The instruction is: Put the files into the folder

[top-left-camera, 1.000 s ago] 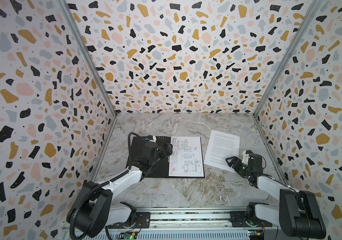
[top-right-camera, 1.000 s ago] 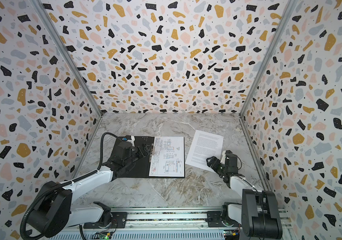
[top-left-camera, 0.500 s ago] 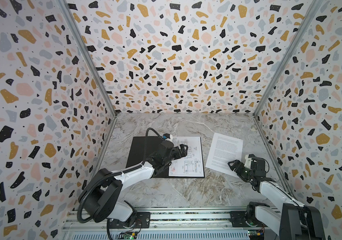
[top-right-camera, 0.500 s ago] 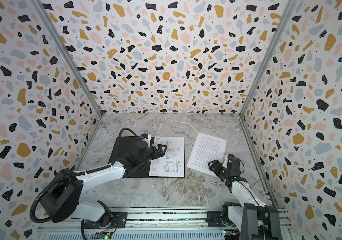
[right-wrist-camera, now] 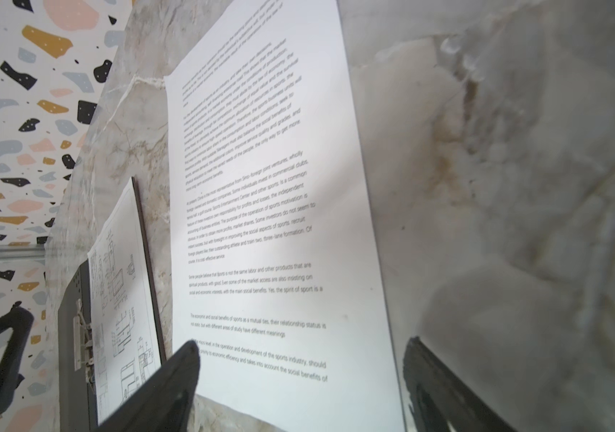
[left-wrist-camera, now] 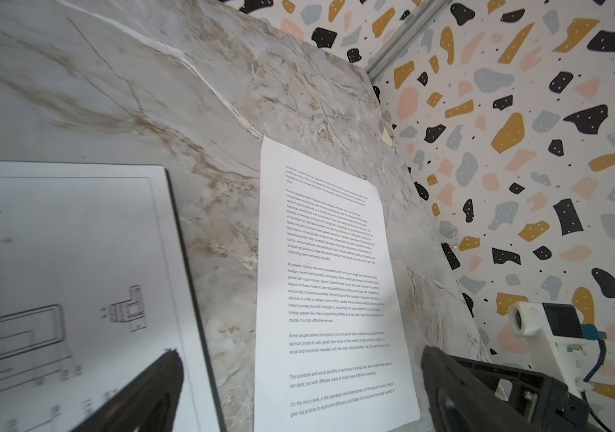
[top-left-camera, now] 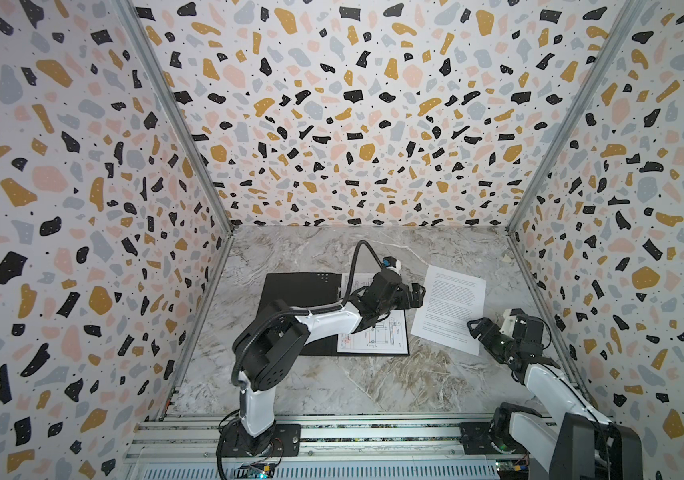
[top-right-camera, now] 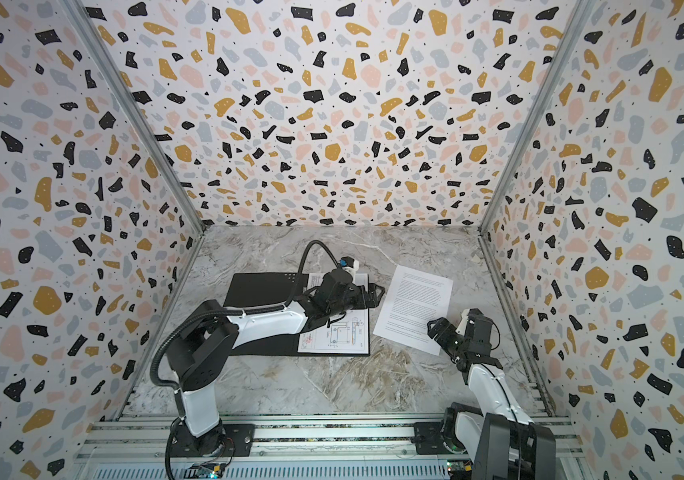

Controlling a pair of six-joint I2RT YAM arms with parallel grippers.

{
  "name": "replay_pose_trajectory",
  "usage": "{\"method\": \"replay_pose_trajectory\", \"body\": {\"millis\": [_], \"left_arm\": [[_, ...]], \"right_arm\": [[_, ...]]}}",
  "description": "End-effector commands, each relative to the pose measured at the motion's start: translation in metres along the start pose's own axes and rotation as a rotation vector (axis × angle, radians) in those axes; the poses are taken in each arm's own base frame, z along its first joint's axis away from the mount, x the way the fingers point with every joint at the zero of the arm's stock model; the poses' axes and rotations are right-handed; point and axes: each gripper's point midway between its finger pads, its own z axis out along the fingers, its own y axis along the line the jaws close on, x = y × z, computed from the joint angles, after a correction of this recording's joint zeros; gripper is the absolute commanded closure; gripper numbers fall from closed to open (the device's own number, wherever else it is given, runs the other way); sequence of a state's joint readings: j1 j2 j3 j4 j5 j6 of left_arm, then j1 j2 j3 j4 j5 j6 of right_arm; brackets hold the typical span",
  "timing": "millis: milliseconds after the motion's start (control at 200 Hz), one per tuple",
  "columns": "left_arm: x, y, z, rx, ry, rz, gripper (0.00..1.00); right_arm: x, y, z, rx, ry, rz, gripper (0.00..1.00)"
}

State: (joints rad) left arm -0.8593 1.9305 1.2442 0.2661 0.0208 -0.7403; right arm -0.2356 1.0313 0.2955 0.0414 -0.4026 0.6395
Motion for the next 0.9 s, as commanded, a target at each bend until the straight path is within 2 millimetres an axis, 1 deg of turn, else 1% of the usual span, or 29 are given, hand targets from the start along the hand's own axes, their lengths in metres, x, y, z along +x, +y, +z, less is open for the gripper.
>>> {"method": "replay_pose_trajectory", "body": {"millis": [0,85,215,365,486,546,686,891], "left_arm": [[0.015,-0.009,0.02,0.007,0.065,0.05,0.0],[0.024,-0.006,0.035,-0.015,0.092,0.065,0.0],[0.027,0.001,0.051,-0.049,0.089,0.068,0.0],[0.031,-0.001,0.069,-0.054,0.112,0.085,0.0],[0.039,-0.002,0.082,-0.058,0.148,0.109,0.0],[0.042,0.0,0.085,-0.068,0.159,0.116,0.01],[0.047,0.003,0.09,-0.077,0.17,0.117,0.02],[0.058,-0.003,0.096,-0.069,0.199,0.148,0.05]], "right_arm": [[-0.028,0.013,0.0,-0.048,-0.063,-0.038,0.14],[-0.034,0.013,0.003,-0.051,-0.068,-0.046,0.14],[-0.041,0.014,0.007,-0.054,-0.075,-0.059,0.14],[-0.052,0.011,0.012,-0.027,-0.097,-0.074,0.13],[-0.054,0.007,0.02,-0.005,-0.075,-0.084,0.12],[-0.056,0.004,0.024,0.008,-0.063,-0.085,0.12],[-0.052,0.002,0.033,0.01,-0.013,-0.073,0.12],[-0.046,0.001,0.037,-0.001,0.018,-0.07,0.13]]}}
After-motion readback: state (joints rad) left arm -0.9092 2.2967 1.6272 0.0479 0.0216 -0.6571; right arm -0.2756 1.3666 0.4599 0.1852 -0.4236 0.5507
